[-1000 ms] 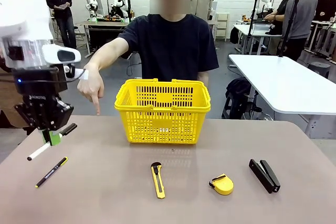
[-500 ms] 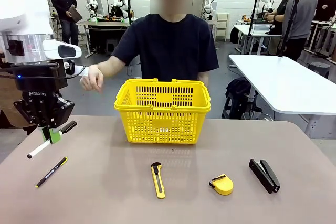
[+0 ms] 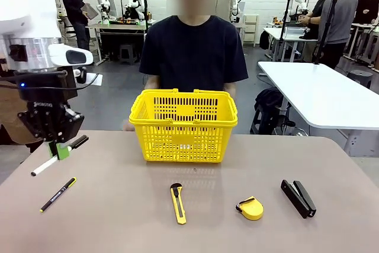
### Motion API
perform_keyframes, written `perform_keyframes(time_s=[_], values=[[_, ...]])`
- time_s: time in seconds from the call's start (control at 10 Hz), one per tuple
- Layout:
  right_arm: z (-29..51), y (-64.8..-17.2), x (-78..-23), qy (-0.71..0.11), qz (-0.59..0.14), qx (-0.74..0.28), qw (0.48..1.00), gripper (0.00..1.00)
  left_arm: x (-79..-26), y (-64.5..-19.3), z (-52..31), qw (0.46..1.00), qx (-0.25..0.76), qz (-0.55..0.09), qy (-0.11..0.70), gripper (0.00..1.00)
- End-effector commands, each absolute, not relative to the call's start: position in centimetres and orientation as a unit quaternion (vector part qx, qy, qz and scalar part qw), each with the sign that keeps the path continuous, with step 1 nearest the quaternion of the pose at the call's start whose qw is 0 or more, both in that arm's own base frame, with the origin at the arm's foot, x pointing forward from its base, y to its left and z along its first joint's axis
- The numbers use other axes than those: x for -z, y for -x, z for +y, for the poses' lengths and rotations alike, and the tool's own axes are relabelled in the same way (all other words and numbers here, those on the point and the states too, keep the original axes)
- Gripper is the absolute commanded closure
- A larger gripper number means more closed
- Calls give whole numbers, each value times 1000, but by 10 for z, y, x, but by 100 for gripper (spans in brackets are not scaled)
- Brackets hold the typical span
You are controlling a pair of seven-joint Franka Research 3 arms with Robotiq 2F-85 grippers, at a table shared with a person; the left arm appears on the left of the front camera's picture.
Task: Place the items the person wants into the basket.
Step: Pick up the item the person points to and place it in the Market Basket.
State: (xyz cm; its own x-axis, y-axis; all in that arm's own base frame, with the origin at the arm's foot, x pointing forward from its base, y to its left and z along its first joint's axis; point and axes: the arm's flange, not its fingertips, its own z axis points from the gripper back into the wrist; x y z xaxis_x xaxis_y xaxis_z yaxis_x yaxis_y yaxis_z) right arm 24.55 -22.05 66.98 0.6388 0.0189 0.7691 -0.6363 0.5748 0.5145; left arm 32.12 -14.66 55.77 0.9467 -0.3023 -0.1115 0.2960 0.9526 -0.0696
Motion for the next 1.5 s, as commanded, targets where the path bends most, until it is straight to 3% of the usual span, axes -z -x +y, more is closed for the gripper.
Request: perform_keyframes(time_s=[0.0,0.3,0.6,0.8,0.9,1.4], values=[[-220,-247,-672,-420,-381,-213,795,0,-585,-390,-171,945,314,92,-4,88],[-220,-247,-672,-420,-381,-213,795,0,-596,-459,-220,880,469,62,-33,88],[-220,-247,-672,-420,-381,-213,795,0,-591,-482,-255,839,543,14,-44,88],[-220,-247,-672,-420,-381,-213,795,0,-595,-470,-256,851,524,20,16,88],[-220,-247,-672,-420,-381,-213,795,0,-590,-482,-263,845,534,21,-36,88],[-220,-247,-672,-420,-381,-213,795,0,-590,-482,-263,845,534,21,-36,88]])
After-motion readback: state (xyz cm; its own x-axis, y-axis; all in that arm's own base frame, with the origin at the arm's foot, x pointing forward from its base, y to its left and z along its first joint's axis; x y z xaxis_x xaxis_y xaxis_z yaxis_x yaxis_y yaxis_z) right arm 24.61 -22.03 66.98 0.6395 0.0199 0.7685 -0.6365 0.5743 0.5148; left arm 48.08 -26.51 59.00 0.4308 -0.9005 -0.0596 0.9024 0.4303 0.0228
